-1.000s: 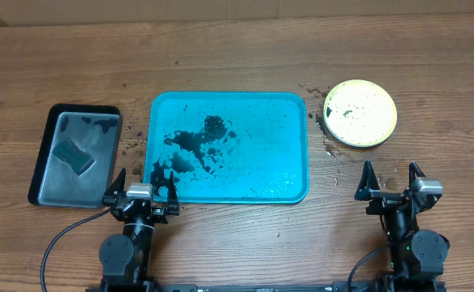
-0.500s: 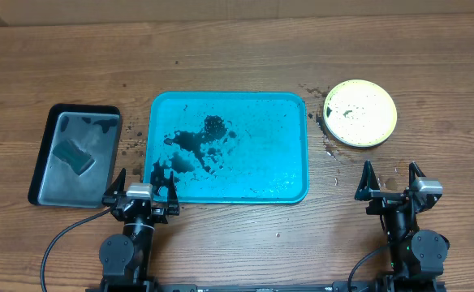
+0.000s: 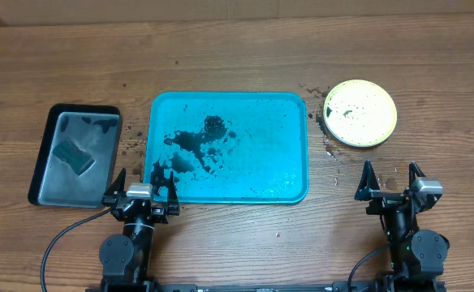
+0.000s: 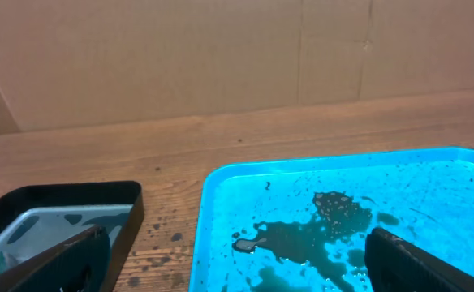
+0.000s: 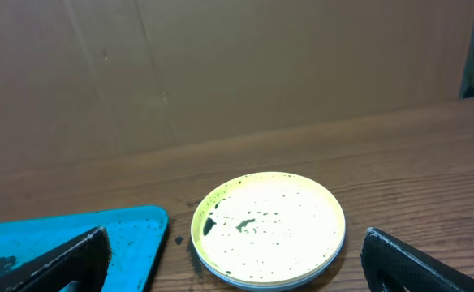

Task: Clean dirty plates on tray and stack at the side

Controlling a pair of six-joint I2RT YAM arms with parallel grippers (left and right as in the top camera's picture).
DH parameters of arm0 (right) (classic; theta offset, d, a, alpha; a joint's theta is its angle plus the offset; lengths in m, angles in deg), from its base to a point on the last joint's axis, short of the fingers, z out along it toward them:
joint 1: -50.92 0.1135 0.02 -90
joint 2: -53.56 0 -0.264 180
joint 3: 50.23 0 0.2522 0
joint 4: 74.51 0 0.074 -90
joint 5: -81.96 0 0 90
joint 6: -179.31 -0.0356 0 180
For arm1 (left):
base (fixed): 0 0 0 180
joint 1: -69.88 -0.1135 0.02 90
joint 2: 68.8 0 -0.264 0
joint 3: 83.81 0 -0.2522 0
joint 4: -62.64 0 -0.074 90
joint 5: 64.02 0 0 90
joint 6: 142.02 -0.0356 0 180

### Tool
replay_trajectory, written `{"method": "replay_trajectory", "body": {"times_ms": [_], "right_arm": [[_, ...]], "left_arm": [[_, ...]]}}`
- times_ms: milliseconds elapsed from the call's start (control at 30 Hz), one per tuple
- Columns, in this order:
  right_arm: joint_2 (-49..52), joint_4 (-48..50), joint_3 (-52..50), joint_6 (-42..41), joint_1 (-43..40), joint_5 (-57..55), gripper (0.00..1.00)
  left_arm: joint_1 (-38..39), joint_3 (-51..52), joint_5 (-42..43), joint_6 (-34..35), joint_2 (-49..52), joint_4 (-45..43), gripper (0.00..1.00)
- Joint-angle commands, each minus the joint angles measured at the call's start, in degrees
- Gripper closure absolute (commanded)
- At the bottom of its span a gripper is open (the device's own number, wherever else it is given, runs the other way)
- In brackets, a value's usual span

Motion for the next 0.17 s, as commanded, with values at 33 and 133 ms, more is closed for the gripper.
{"method": "replay_trajectory", "body": {"times_ms": [33, 133], "right_arm": [[-0.68, 0.33, -0.61, -0.15, 0.22, -0.59, 0.0], [-0.68, 0.33, -0.61, -0.15, 0.22, -0.59, 0.0]], "left_arm": [[0.46, 0.24, -0.52, -1.53, -0.74, 0.09, 0.0], [0.46, 0.24, -0.52, -1.53, -0.74, 0.09, 0.0]]}}
